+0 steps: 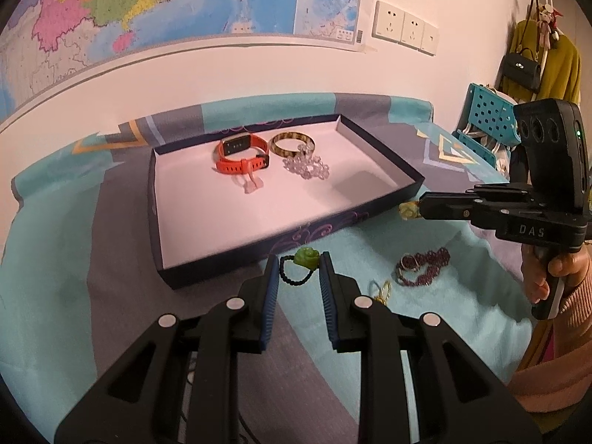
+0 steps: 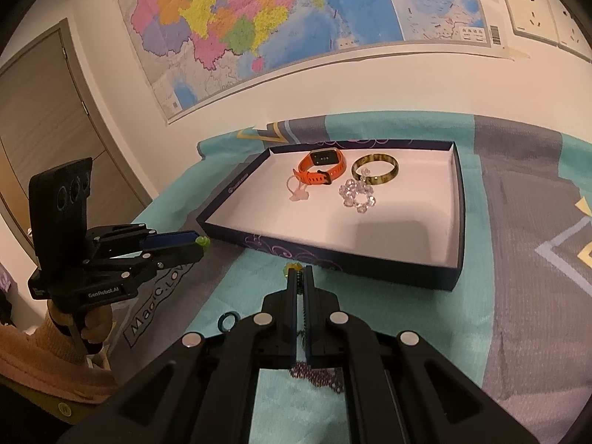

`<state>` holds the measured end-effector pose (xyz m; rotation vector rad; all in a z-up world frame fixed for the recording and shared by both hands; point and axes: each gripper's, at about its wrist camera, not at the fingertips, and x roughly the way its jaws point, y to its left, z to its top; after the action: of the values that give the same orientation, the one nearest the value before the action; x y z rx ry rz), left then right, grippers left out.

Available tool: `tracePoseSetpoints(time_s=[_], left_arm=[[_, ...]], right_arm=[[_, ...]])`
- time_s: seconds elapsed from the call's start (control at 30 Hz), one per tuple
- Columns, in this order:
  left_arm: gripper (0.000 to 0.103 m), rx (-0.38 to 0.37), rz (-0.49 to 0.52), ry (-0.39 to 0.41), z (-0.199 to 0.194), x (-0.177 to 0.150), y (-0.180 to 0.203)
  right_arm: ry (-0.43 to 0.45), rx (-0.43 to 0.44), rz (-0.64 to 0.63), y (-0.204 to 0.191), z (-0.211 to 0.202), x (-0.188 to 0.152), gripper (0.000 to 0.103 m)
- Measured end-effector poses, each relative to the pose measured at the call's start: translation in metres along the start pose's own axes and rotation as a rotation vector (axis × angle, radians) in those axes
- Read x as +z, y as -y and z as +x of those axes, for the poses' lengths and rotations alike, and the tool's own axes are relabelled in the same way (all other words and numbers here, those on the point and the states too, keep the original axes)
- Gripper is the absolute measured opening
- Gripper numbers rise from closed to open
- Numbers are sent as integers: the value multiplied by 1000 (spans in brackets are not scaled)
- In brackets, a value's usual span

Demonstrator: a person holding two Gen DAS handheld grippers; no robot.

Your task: Organize jewelry

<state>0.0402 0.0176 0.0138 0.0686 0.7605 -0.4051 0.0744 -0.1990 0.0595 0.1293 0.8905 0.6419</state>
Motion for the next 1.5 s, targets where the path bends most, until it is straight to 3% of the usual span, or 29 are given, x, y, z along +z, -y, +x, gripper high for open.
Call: tracePoseSetpoints(time_s=[0.5, 0.93, 1.5], left_arm=[[22, 11, -31, 23, 16, 25, -12], [22, 6, -57, -6, 49, 42, -24], [22, 14, -105, -75, 93, 52, -36]], right_arm=[[16, -10, -10, 10, 13, 33, 2], [-15, -20, 11, 24, 49, 53, 2], [-82, -34, 51, 40, 84, 56, 2]])
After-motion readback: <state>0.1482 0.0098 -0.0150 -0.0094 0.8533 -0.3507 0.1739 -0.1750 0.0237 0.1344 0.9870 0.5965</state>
